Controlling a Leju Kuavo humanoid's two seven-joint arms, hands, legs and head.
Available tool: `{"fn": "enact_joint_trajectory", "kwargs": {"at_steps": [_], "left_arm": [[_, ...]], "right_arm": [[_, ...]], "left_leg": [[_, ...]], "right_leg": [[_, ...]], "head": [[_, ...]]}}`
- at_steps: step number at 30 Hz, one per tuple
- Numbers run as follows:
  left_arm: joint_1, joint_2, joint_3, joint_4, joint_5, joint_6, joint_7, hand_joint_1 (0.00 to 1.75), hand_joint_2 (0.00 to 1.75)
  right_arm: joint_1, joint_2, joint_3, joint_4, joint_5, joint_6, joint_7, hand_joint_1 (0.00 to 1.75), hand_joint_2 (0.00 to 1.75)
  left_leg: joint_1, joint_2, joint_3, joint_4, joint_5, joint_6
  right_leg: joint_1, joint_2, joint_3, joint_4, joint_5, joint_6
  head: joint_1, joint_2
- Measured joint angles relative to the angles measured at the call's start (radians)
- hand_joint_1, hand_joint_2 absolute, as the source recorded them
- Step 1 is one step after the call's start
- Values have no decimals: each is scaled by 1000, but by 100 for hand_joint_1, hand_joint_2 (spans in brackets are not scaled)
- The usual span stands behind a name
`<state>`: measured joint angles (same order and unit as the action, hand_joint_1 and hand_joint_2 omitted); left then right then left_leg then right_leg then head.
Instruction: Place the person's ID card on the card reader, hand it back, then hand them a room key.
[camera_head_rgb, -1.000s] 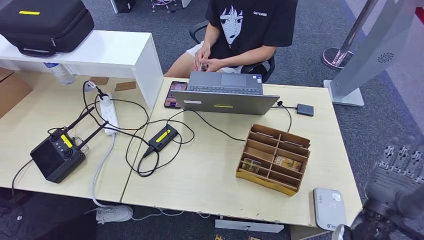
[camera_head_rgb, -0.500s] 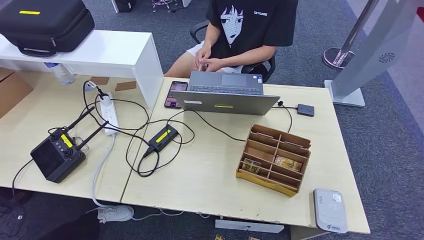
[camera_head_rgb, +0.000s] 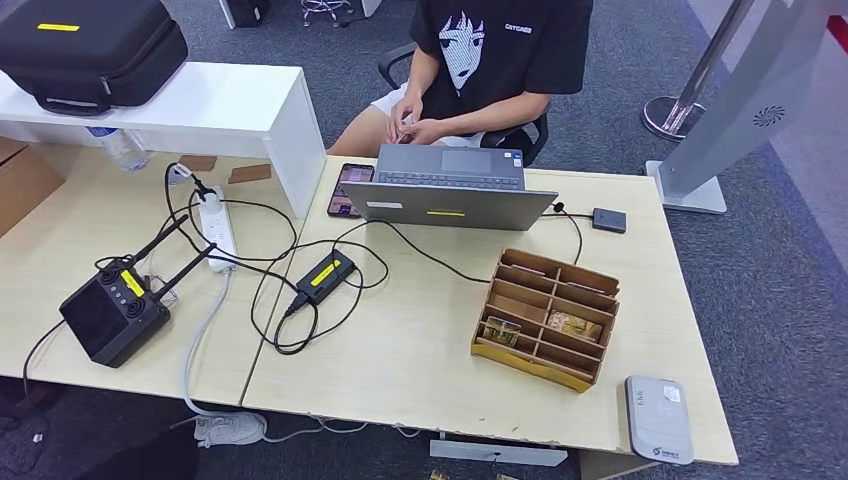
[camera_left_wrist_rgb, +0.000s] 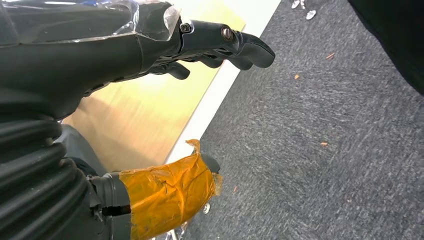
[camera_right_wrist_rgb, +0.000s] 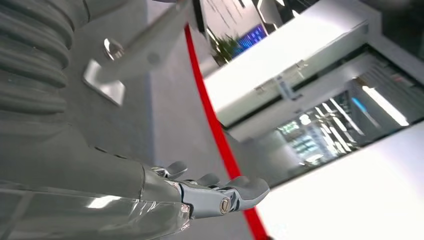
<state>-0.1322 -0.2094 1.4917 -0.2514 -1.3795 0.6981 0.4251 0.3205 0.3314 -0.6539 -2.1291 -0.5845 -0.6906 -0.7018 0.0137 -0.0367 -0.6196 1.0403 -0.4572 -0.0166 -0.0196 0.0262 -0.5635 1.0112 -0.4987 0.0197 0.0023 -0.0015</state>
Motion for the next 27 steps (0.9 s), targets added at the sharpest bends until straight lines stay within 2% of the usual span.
{"fn": "enact_joint_trajectory", "kwargs": {"at_steps": [3, 5, 7, 14, 17, 23, 27], "left_arm": [[0, 0, -2, 0, 2, 0, -4, 0, 175], [0, -2, -4, 0, 2, 0, -7, 0, 175], [-1, -5, -6, 0, 2, 0, -6, 0, 175], [-3, -18, -7, 0, 1, 0, 37, 0, 175], [-4, -21, -7, 0, -1, 0, 52, 0, 175], [-5, -23, -7, 0, -5, 0, 70, 0, 175], [-5, -22, -6, 0, 4, 0, 85, 0, 175]], "right_arm": [[-13, 0, -46, 6, 60, -3, 0, 0, 175], [-34, 1, -80, 12, 181, -4, 0, 0, 87], [-74, 3, -128, 17, 402, -4, 0, 0, 0], [-270, -10, -268, 85, 1258, -4, 0, 0, 0], [-351, -21, -316, 168, 1409, -4, 2, 0, 0], [-431, -49, -402, 325, 1533, -5, 4, 0, 0], [-493, -75, -479, 495, 1758, -5, 8, 0, 0]], "left_leg": [[0, 0, 0, 0, 0, 0], [0, 0, 0, 0, 0, 0], [0, 1, 0, 0, 0, 0], [0, 4, 2, 0, 0, 0], [0, 3, 2, 0, 1, 1], [0, 3, 1, 0, 1, 1], [0, 4, 1, 0, 1, 1]], "right_leg": [[0, 0, 0, 0, 0, 0], [0, 0, 0, 0, 0, 0], [0, 1, 1, 0, 0, 0], [0, 3, 2, 0, 2, -2], [0, 2, 1, 0, 3, -1], [0, 2, 2, 0, 3, -1], [0, 4, 1, 0, 3, -1]], "head": [[0, 0], [0, 0], [0, 0], [0, 0], [0, 0], [0, 0], [0, 0]]}}
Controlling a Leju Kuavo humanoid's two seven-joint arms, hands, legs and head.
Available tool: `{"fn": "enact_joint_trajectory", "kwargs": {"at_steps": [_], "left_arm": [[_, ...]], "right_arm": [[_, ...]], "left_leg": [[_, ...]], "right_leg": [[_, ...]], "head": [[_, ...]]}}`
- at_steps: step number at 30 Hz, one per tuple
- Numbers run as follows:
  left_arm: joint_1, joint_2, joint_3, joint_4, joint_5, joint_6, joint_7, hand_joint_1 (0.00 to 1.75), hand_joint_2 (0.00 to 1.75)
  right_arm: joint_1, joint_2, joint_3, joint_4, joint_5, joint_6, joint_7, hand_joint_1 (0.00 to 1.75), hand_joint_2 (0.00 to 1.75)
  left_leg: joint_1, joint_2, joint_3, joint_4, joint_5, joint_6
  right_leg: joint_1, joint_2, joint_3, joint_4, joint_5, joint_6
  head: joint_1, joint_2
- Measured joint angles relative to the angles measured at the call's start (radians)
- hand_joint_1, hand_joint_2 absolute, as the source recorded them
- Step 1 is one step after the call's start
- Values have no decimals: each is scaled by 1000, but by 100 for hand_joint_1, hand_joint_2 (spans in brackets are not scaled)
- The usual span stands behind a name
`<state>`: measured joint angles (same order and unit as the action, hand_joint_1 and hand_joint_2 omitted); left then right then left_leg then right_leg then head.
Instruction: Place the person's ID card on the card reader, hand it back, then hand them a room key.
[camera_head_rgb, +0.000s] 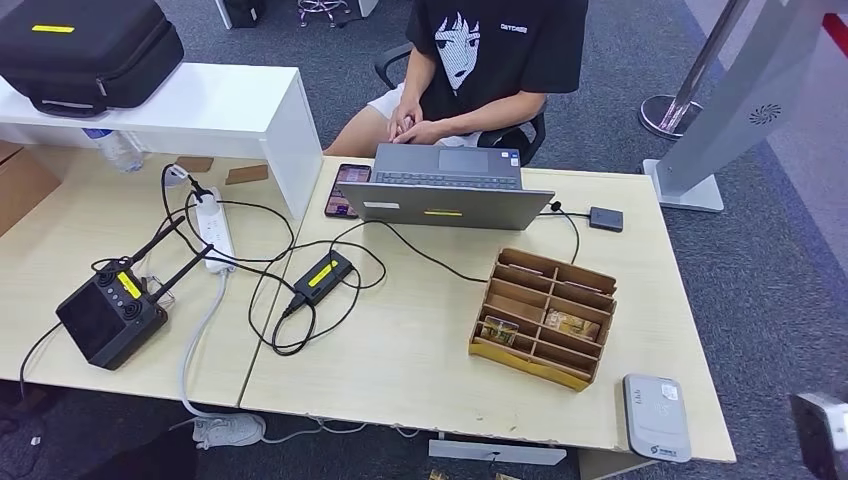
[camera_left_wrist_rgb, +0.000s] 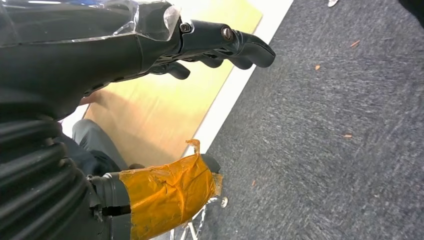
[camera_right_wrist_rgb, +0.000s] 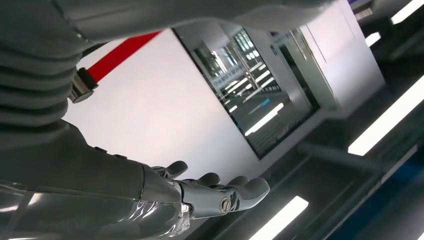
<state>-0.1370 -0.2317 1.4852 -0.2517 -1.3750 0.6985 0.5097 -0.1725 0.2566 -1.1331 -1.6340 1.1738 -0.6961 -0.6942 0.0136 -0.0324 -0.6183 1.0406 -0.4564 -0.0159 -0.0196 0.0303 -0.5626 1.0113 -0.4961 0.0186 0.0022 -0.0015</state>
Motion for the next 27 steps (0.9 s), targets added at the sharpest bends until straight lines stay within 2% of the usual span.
{"fn": "enact_joint_trajectory", "kwargs": {"at_steps": [2, 4, 8, 10, 17, 27], "left_arm": [[-2, 0, 0, 0, 4, 0, 5, 0, 175], [-1, 1, 0, 0, 6, 0, 9, 0, 175], [-1, 6, 0, 0, 9, 0, 13, 0, 175], [-2, 8, 0, 0, 12, 0, 14, 0, 175], [-2, 14, -1, 0, 17, 0, 17, 0, 175], [-2, 18, -1, 0, 19, 0, 22, 0, 175]], "right_arm": [[-39, -20, -61, 113, 140, 0, 26, 0, 0], [-61, -43, -110, 218, 246, -1, 97, 0, 0], [-60, -90, -117, 387, 324, -1, 311, 0, 0], [-54, -108, -107, 450, 335, -2, 375, 0, 0], [-44, -146, -82, 584, 333, -3, 430, 0, 0], [-34, -163, -58, 637, 319, -3, 476, 0, 0]], "left_leg": [[0, -1, 0, 0, 0, 0], [0, -3, -1, 0, 0, 0], [0, -3, -1, 0, 0, 0], [0, -3, -1, 0, 0, 0], [0, -3, -1, 0, 0, 0], [0, -3, -1, 0, 0, 0]], "right_leg": [[0, -1, 0, 0, 0, 0], [0, -3, 1, 0, 0, 0], [0, -3, 1, 0, 0, 0], [0, -3, 0, 0, 0, 0], [0, -3, 0, 0, 0, 0], [0, -3, 0, 0, 0, 0]], "head": [[0, 0], [0, 0], [0, 0], [0, 0], [0, 0], [0, 0]]}}
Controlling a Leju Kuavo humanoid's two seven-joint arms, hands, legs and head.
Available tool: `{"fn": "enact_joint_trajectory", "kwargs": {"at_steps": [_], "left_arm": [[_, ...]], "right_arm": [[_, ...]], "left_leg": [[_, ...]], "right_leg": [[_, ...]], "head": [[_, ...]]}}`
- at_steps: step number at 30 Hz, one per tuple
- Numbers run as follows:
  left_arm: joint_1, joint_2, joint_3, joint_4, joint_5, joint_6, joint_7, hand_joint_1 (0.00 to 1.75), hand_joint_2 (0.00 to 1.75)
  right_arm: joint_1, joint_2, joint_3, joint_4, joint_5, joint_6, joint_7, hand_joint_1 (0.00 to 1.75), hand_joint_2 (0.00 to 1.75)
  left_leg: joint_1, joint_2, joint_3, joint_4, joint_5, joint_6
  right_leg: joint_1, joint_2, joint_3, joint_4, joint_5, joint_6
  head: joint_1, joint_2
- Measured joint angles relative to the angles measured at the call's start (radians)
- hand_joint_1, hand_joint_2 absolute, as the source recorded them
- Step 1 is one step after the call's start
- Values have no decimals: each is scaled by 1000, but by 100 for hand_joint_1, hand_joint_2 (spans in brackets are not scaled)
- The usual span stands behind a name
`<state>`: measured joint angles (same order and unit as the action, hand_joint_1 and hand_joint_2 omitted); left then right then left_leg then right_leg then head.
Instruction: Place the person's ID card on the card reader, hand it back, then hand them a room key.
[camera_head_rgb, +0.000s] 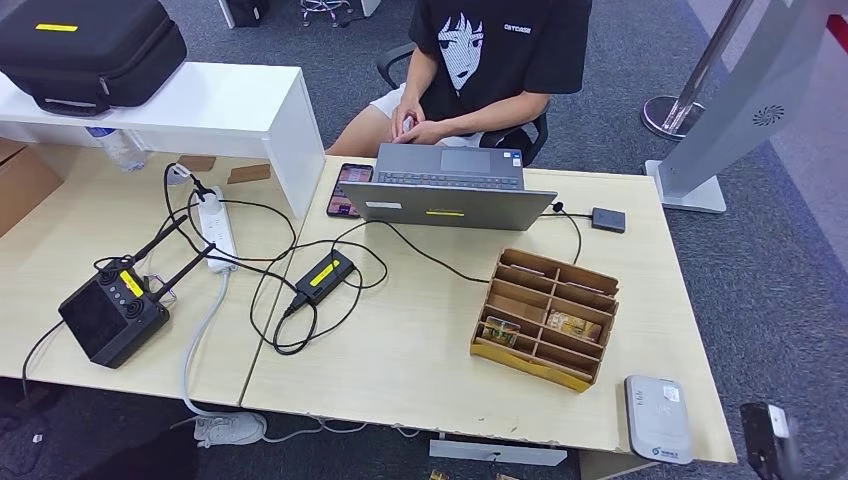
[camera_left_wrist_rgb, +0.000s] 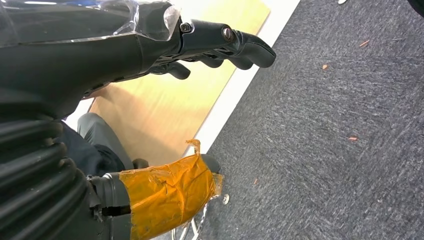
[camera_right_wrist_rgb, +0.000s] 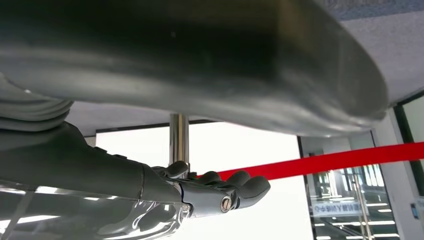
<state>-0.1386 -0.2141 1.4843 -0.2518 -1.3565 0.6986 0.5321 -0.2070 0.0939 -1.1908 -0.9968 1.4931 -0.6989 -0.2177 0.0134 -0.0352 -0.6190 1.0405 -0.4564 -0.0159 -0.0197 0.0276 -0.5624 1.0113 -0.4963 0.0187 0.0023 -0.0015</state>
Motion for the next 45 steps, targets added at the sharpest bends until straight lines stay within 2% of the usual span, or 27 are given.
{"fn": "enact_joint_trajectory", "kwargs": {"at_steps": [2, 4, 6, 10, 14, 22, 29, 37, 45], "left_arm": [[0, 0, 0, 0, 0, 0, 0, 0, 175], [0, 1, 0, 0, 0, 0, 1, 0, 175], [0, 1, 0, 0, -1, 0, 3, 0, 175], [-1, 3, 0, 0, -16, 0, 10, 0, 175], [-4, 10, 0, 0, -27, 0, 12, 0, 175], [-5, 28, -21, 0, -36, 0, 1, 0, 175], [-5, 39, -40, 0, -43, 0, -18, 0, 175], [-5, 44, -51, 0, -43, 0, -33, 0, 175], [-5, 49, -59, 1, -39, 0, -55, 0, 175]], "right_arm": [[1, -2, 4, 8, 0, 0, 7, 0, 0], [2, -6, 7, 19, -1, 0, 27, 0, 87], [4, -17, 13, 47, -3, 0, 84, 0, 175], [13, -69, 54, 185, -50, 0, 242, 0, 175], [15, -137, 76, 391, -93, 23, 333, 0, 175], [25, -215, 104, 615, -107, 270, 435, 0, 175], [52, -241, 112, 680, -111, 462, 450, 0, 175], [73, -245, 123, 713, -108, 556, 419, 0, 175], [88, -245, 136, 743, -112, 687, 338, 0, 175]], "left_leg": [[0, 0, 0, 0, 0, 0], [0, 0, 0, 0, 0, 0], [0, 0, 0, 0, 0, 0], [0, 0, 0, 0, 0, 0], [0, 0, 0, 0, 0, 0], [0, 0, 0, 0, 0, 0], [0, 0, 0, 0, 0, 0], [0, 0, 0, 0, 0, 0], [0, 0, 0, 0, 0, 0]], "right_leg": [[0, 0, 0, 0, 0, 0], [0, 0, 0, 0, 0, 0], [0, 0, 0, 0, 0, 0], [0, 0, 0, 0, 0, 0], [0, 0, 0, 0, 0, 0], [0, 0, 0, 0, 0, 0], [0, 0, 0, 0, 0, 0], [0, 0, 0, 0, 0, 0], [0, 0, 0, 0, -1, 0]], "head": [[0, 0], [0, 0], [0, 0], [0, 0], [0, 0], [0, 0], [0, 0], [0, 0], [0, 0]]}}
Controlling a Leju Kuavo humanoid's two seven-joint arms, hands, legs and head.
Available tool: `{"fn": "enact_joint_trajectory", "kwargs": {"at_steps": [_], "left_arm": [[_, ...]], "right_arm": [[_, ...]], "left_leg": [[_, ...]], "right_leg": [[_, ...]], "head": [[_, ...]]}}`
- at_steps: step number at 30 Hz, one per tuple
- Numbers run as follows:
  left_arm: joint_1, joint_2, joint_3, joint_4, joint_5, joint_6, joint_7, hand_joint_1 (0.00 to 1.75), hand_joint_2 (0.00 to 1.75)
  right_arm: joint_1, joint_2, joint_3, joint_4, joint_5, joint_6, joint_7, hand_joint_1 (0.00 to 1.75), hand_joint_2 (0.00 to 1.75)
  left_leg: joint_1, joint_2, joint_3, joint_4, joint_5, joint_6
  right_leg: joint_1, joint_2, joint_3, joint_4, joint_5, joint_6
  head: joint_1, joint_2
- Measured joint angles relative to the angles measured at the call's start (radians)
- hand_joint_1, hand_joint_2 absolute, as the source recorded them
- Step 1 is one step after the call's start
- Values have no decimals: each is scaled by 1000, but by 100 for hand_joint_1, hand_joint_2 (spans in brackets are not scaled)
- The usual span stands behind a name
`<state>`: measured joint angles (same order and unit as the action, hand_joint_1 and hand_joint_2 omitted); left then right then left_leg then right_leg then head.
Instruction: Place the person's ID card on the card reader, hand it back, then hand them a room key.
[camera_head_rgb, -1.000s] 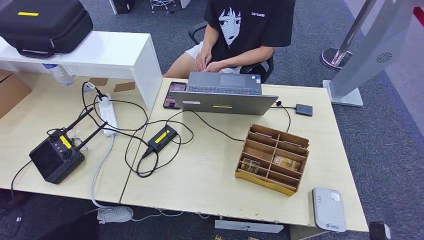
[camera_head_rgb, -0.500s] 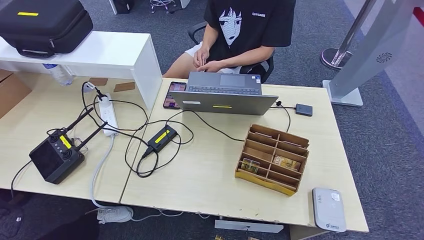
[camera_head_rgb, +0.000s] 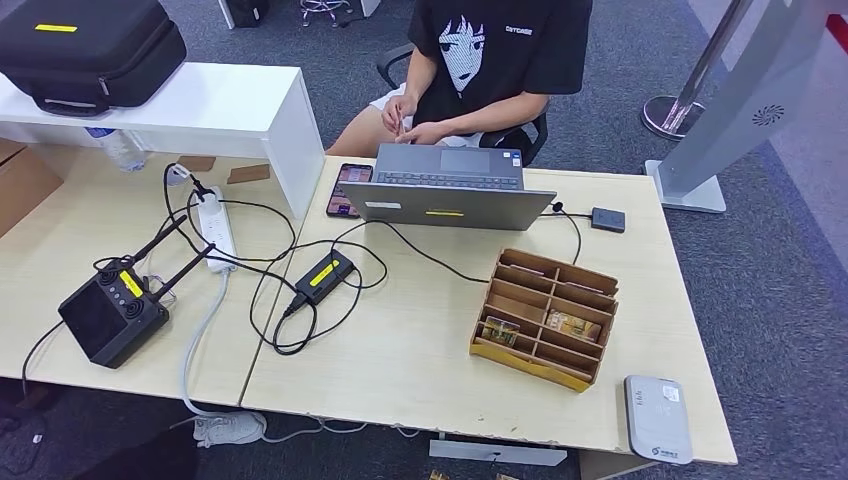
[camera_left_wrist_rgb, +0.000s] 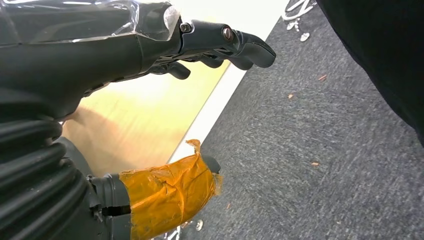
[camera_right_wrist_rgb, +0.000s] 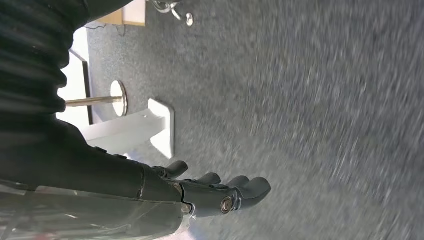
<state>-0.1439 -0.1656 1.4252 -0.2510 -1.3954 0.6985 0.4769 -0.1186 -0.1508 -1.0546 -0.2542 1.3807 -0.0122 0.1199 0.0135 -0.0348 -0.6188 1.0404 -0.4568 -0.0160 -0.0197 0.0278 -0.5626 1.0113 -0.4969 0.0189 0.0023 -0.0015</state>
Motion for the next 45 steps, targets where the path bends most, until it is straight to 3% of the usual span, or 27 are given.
{"fn": "enact_joint_trajectory", "kwargs": {"at_steps": [4, 10, 11, 14, 15, 19, 23, 24, 27, 28, 30, 33, 36, 45], "left_arm": [[0, 0, -6, 0, 0, 0, -16, 0, 175], [0, 0, -7, 0, 1, 0, -23, 0, 175], [0, 0, -7, 0, 2, 0, -27, 0, 175], [0, 0, -8, 0, 5, 0, -45, 0, 175], [0, 0, -8, 0, 7, 0, -53, 0, 175], [0, -1, -7, 0, 17, 0, -82, 0, 175], [-1, -7, -2, -5, 53, 0, -121, 0, 175], [-1, -13, 7, -13, 98, 0, -162, 0, 175], [-2, -41, 51, -76, 313, 1, -344, 131, 175], [-1, -52, 64, -102, 354, 1, -381, 175, 175], [-1, -66, 81, -134, 322, 1, -375, 175, 175], [-3, -59, 94, -125, 136, -2, -240, 175, 175], [-9, -30, 94, -71, 52, -15, -136, 175, 175], [-15, -1, 101, -9, 77, -31, -133, 175, 175]], "right_arm": [[8, 3, 2, 19, -28, 97, -45, 0, 175], [20, 9, 2, 32, -35, 133, -61, 0, 175], [21, 9, 2, 35, -38, 147, -67, 0, 131], [21, 16, 2, 43, -49, 218, -102, 0, 131], [21, 21, 2, 45, -48, 235, -107, 0, 175], [21, 55, 2, 51, -54, 261, -91, 0, 175], [20, 104, -11, 53, -95, 218, -21, 0, 175], [20, 116, -20, 53, -114, 211, -20, 13, 175], [20, 141, -52, 55, -156, 189, -40, 143, 175], [21, 147, -59, 55, -158, 175, -49, 174, 175], [20, 152, -68, 55, -156, 151, -72, 174, 175], [12, 158, -72, 55, -142, 142, -106, 173, 175], [-7, 167, -71, 55, -121, 146, -112, 173, 175], [-28, 176, -59, 55, -99, 146, -103, 173, 175]], "left_leg": [[0, 0, 0, 0, 0, 0], [0, 0, 0, 0, 0, 0], [0, 0, 0, 0, 0, 0], [0, 0, 0, 0, 0, 0], [0, 0, 0, 0, 0, 0], [0, 0, 0, 0, 0, 0], [1, 0, 0, 0, 0, 0], [1, 0, 0, -1, 0, 0], [0, 0, 0, -1, 0, 0], [0, 0, 0, -1, 0, 0], [0, 0, 0, -1, 0, 0], [0, 0, 0, 0, 0, 0], [0, 1, 0, 0, 0, 0], [0, 0, 1, 0, 0, 0]], "right_leg": [[0, 0, 0, 0, 0, 0], [0, 0, 0, 0, 0, 0], [0, 0, 0, 0, 0, 0], [0, 0, 0, 0, 0, 0], [0, 0, 0, 0, 0, 0], [0, 0, 0, 0, 0, 0], [0, 0, 0, 0, 0, 0], [0, 0, 0, 0, -1, 0], [0, 0, 0, 0, -1, 0], [0, 0, 0, 0, -1, 0], [0, 0, 0, 0, -1, 0], [0, 0, 0, 0, -1, 0], [0, 1, 0, 0, 0, 0], [0, 0, 1, 0, 0, 0]], "head": [[0, 0], [0, 0], [0, 0], [0, 0], [0, 0], [0, 0], [0, 0], [0, 0], [0, 0], [0, 0], [0, 0], [0, 0], [0, 0], [0, 0]]}}
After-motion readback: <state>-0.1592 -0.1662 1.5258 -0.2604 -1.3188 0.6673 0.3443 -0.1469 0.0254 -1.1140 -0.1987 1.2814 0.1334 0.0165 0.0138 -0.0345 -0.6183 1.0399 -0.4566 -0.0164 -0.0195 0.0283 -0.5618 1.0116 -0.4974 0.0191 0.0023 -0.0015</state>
